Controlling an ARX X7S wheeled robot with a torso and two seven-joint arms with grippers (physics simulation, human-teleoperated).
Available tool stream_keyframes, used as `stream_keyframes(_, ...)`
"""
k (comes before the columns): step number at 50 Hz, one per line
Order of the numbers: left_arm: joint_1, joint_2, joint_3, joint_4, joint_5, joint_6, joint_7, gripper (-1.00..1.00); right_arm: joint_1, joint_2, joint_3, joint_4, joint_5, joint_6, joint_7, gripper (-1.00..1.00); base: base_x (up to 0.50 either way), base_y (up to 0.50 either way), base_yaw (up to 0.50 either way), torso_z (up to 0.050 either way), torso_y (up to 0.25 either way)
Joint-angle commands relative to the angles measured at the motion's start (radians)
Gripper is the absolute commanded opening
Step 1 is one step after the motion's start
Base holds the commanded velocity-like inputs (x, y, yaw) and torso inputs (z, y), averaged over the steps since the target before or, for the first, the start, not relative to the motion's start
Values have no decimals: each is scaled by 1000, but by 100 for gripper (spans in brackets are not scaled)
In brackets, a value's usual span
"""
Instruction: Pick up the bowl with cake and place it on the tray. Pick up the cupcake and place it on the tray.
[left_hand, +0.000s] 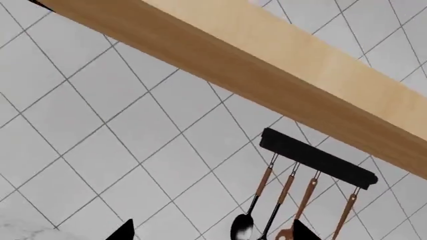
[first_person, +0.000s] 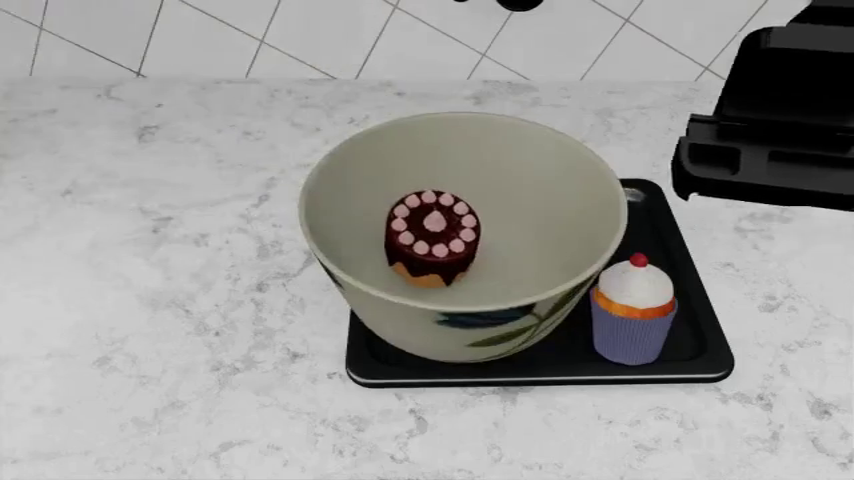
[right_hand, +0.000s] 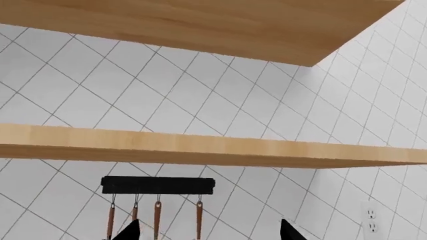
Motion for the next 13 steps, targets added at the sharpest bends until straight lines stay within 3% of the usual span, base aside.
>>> stream_keyframes(1,531,-264,-29,439,86,159,-118,100,-99,-150,44,16,-209,-113,-228,100,0,0,0,0,0)
stream_keyframes(2,658,-269,5,457,134,201,-91,100,-136,-169,44,18,-243,-127,-257,100,0,0,0,0,0)
stream_keyframes(5,857,-257,89,458,243,257,-74,100,-279,-209,13,30,-392,-161,-330,100,0,0,0,0,0)
stream_keyframes(8,882,-277,141,512,350,232,-121,100,-410,-227,-2,39,-489,-202,-384,100,0,0,0,0,0)
stream_keyframes(13,845,-275,133,548,348,212,-153,100,-540,-216,69,32,-511,-250,-403,100,0,0,0,0,0)
